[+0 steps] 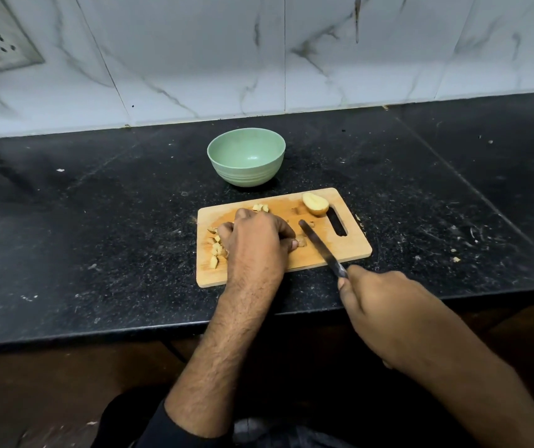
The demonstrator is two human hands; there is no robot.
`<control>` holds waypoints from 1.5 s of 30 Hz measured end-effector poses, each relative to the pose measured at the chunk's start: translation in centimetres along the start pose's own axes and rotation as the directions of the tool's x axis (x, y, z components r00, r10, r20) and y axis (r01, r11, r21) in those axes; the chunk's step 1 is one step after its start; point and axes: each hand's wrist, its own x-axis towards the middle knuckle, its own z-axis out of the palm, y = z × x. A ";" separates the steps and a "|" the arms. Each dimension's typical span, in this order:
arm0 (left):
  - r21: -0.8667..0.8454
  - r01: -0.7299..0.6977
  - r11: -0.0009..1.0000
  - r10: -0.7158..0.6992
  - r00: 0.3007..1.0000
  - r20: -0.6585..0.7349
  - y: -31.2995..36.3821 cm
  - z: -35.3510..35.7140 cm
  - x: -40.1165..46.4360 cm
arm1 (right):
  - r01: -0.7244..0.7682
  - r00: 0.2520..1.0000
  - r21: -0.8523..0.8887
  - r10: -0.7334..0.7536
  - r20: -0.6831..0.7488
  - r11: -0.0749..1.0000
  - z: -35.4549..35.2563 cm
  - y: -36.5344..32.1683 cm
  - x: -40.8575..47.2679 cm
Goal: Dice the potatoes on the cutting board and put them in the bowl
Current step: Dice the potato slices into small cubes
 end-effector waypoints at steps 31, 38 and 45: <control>0.011 -0.166 0.986 0.166 0.986 -0.029 -0.3 0.5 -0.5 | -0.060 0.998 0.039 0.059 0.013 0.997 -0.1 1.1 -0.5; 0.105 -0.156 0.982 0.160 0.987 -0.024 0.5 1.3 0.2 | -0.079 0.996 0.041 0.077 0.054 0.996 0.0 1.5 0.3; 0.065 -0.081 0.995 0.091 0.978 -0.187 -1.6 0.4 0.5 | -0.097 0.995 0.019 0.097 0.005 0.995 0.4 1.2 1.6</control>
